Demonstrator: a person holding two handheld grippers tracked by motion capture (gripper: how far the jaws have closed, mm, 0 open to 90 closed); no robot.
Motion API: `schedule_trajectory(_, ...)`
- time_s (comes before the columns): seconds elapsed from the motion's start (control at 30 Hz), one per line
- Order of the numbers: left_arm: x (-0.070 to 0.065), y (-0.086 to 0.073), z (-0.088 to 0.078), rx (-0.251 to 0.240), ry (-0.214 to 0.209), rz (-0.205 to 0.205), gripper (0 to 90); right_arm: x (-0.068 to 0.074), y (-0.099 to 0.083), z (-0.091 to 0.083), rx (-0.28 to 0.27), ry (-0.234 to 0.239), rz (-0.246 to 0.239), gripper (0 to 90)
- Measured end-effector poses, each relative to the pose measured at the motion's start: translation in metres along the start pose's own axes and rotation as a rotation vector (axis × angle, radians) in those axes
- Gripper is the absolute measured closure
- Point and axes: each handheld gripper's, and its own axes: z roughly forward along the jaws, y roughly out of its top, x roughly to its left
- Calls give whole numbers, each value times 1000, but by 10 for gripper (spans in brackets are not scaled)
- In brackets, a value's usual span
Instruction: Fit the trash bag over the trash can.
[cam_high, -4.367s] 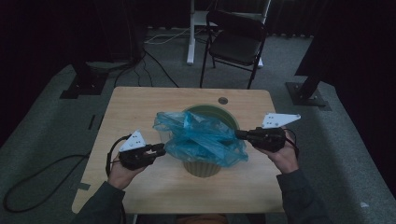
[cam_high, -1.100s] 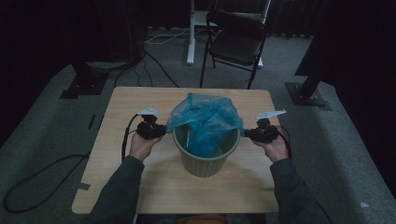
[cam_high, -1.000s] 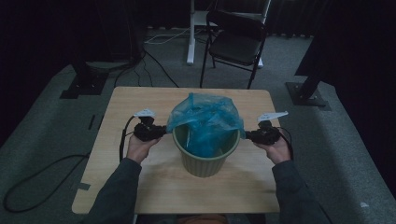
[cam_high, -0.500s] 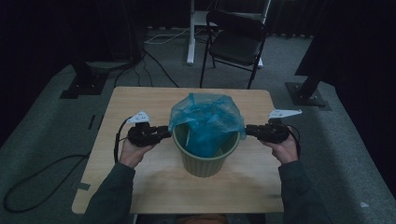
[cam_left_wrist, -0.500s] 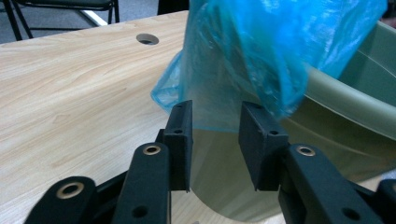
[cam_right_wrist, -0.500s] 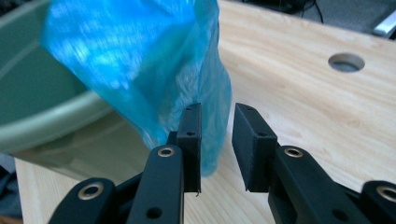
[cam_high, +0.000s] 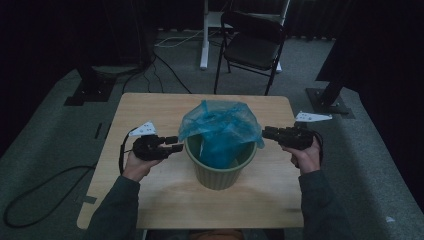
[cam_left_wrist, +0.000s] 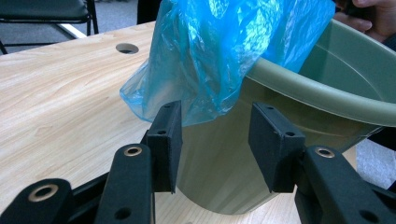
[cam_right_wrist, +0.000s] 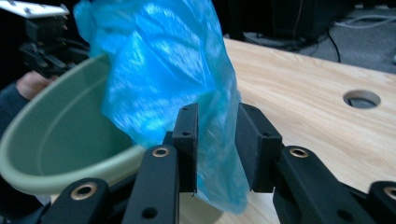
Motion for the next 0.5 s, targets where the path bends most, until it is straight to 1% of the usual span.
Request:
schedule_trajectory(0.03,0,0,0,0,0,0,544,0,0,0,0,0,0,692)
schedule_trajectory(0.07,0,1,0,-2,-2,3,544,0,1,0,-7,8,2,690)
schedule_trajectory(0.17,-1,3,2,-1,12,10,542,1,4,3,-17,44,9,676)
schedule_trajectory(0.2,-1,4,3,-2,15,12,544,2,5,4,-14,47,9,672)
schedule_trajectory(0.27,-2,6,5,1,30,15,570,3,6,7,-7,53,8,663)
schedule_trajectory(0.37,-5,9,6,8,53,26,643,3,6,11,10,64,11,658)
schedule_trajectory(0.43,-8,10,6,10,61,41,715,4,5,13,20,70,7,728)
schedule_trajectory(0.5,-12,10,6,11,71,52,765,5,4,14,30,67,0,814)
